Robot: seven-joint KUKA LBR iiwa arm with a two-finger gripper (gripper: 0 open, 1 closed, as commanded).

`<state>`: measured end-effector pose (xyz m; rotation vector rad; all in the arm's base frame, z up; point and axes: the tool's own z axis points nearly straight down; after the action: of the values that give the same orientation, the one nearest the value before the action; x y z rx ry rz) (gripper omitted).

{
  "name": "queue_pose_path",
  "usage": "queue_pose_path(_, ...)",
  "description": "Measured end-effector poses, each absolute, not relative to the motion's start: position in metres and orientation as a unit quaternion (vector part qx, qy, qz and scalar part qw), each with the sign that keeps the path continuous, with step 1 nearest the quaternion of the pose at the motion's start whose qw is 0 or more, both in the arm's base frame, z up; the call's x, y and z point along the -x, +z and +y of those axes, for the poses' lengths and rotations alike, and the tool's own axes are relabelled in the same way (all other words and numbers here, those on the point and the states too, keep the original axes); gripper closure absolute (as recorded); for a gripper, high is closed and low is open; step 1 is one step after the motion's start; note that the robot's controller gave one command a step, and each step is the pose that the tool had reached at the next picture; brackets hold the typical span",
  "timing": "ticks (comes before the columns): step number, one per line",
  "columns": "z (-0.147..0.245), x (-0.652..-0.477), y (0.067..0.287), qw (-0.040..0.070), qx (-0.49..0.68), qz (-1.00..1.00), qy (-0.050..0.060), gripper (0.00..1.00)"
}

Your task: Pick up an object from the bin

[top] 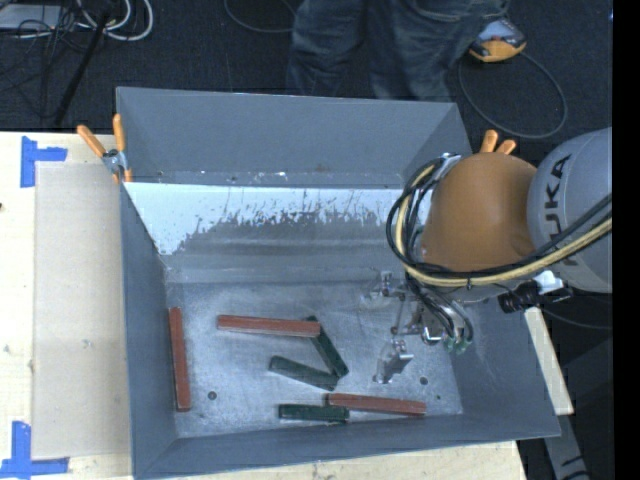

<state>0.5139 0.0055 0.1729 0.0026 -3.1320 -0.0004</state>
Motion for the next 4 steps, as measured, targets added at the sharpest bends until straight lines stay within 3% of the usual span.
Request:
queue_pose_path(1,0.005,-0.516,0.177,0.001,-0.001,-1.0,0.0,0.0)
queue_pose_path(2,0.024,-0.509,0.13,-0.003,-0.01,-1.0,0.0,0.0)
queue_pose_path(3,0.042,-0.521,0.076,-0.007,0.051,-0.999,0.0,1.0)
queue_pose_path(4,0.042,-0.521,0.076,-0.007,0.051,-0.999,0.0,1.0)
